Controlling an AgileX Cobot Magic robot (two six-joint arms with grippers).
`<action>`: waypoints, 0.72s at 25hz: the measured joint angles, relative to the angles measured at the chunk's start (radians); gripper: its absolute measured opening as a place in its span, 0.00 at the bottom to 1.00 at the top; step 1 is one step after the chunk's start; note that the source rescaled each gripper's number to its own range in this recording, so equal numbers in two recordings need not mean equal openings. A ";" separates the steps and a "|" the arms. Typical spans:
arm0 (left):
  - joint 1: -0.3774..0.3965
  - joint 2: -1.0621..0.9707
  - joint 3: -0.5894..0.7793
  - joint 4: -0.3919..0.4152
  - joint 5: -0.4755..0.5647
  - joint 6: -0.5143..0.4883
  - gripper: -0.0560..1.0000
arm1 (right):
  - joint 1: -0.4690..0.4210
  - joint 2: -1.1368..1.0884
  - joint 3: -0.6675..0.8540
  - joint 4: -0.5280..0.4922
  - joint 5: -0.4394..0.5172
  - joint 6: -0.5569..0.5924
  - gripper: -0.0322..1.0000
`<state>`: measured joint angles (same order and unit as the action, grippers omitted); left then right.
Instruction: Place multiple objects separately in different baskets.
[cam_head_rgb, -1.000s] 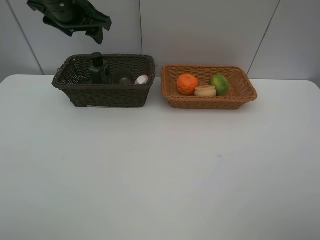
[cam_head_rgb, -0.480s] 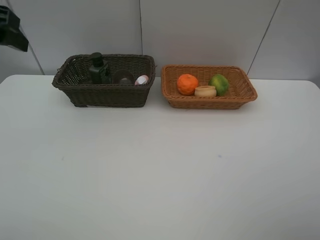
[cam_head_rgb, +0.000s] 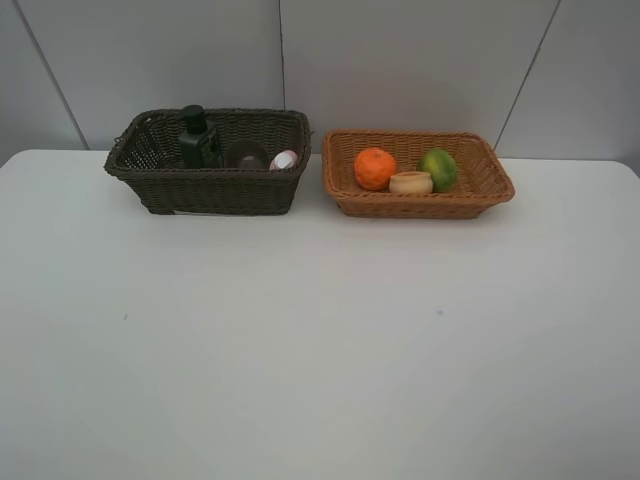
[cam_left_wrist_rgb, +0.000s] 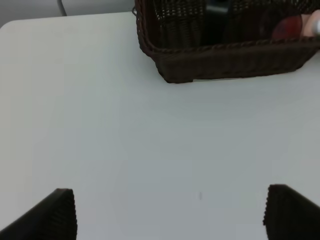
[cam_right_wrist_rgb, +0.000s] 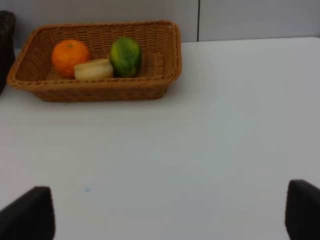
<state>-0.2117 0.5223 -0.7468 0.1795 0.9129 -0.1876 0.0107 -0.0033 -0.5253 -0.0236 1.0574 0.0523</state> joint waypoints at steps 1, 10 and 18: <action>0.000 -0.050 0.019 -0.014 0.016 0.020 0.97 | 0.000 0.000 0.000 0.000 0.000 0.000 1.00; 0.000 -0.390 0.084 -0.093 0.210 0.076 0.97 | 0.000 0.000 0.000 0.000 0.000 0.000 1.00; 0.000 -0.528 0.190 -0.097 0.213 0.076 0.97 | 0.000 0.000 0.000 0.000 0.000 0.000 1.00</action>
<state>-0.2117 -0.0060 -0.5569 0.0828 1.1254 -0.1120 0.0107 -0.0033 -0.5253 -0.0236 1.0574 0.0523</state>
